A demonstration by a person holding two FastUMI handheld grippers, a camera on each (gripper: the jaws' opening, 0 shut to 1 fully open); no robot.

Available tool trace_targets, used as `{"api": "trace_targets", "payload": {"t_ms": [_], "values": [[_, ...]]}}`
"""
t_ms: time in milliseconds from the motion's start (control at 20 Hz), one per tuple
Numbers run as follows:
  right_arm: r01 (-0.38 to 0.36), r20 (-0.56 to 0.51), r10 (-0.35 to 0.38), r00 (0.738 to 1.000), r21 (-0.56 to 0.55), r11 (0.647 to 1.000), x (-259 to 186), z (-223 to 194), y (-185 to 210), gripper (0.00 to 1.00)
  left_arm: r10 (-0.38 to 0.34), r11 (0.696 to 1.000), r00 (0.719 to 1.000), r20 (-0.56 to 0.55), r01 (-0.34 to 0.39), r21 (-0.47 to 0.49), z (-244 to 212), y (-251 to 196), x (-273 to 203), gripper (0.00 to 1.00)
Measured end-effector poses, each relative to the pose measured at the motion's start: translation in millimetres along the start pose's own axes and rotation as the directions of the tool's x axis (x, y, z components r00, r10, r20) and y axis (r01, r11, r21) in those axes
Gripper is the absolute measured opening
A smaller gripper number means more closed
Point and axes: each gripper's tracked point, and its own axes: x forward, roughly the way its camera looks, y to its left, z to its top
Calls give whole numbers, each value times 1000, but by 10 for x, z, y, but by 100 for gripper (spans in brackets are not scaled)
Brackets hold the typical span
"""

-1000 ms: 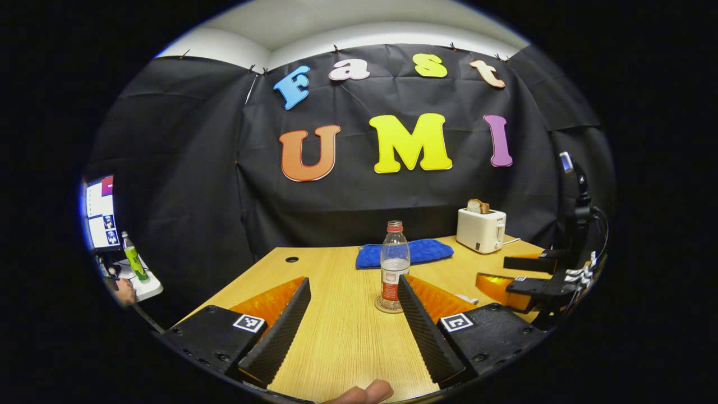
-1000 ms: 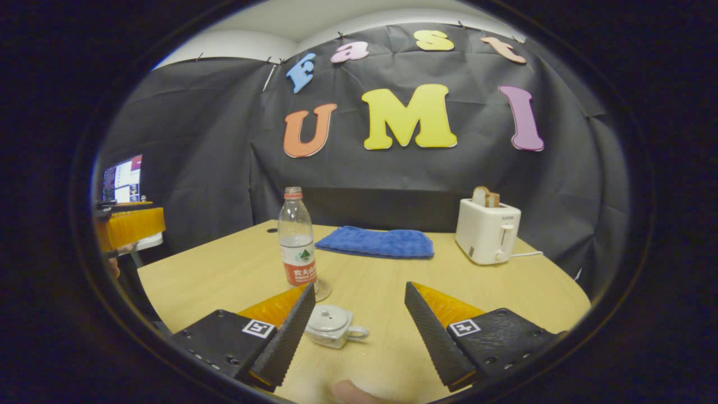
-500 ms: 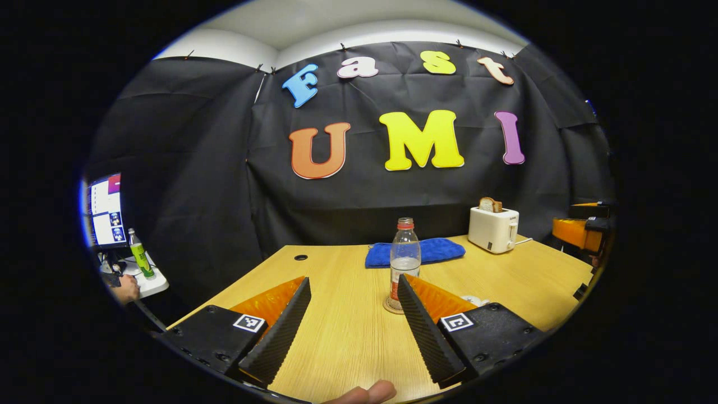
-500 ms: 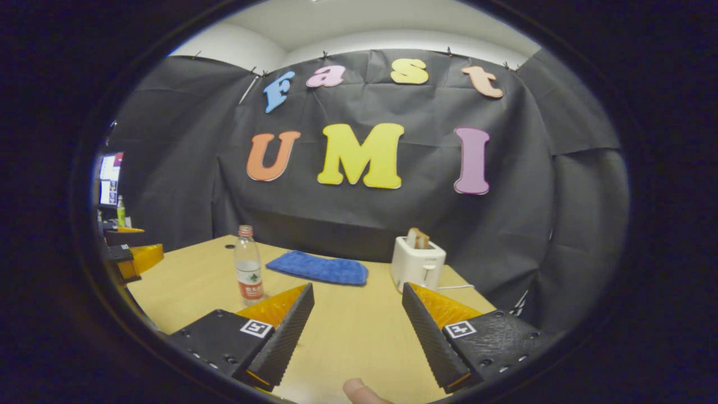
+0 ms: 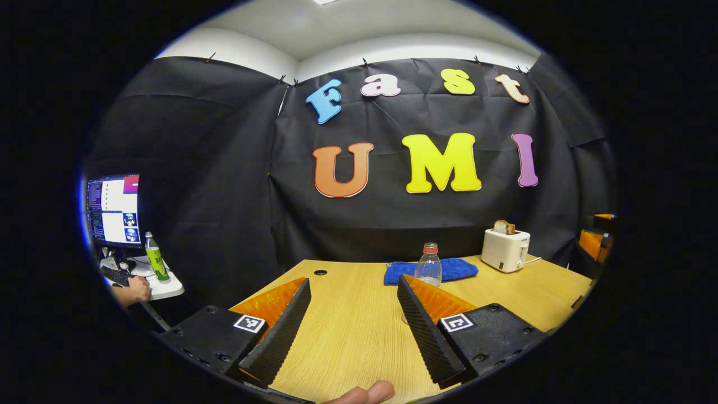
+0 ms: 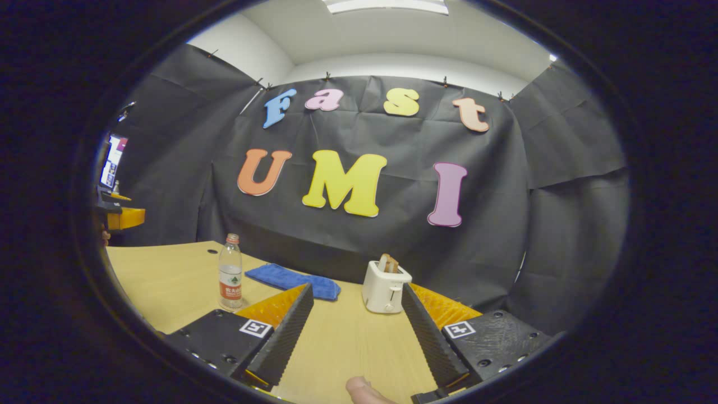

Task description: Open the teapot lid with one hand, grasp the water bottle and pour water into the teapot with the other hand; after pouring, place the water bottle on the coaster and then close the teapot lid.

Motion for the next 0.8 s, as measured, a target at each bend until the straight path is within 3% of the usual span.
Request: {"api": "trace_targets", "payload": {"t_ms": [300, 550, 800], "values": [[20, -21, -18, 1000, 86, 996, -17, -20, -22, 97, -54, 998, 998, -15, 54, 15, -50, -296, -28, 98], [-65, -62, 77, 995, 179, 982, -51, -100, 173, 95, -95, 995, 995, -18, 95, 41, -68, -500, -77, 98], [-28, -85, 46, 995, 204, 979, 12, -171, 100, 95, -91, 995, 996, -23, 92, 40, -87, -513, -45, 100]]}}
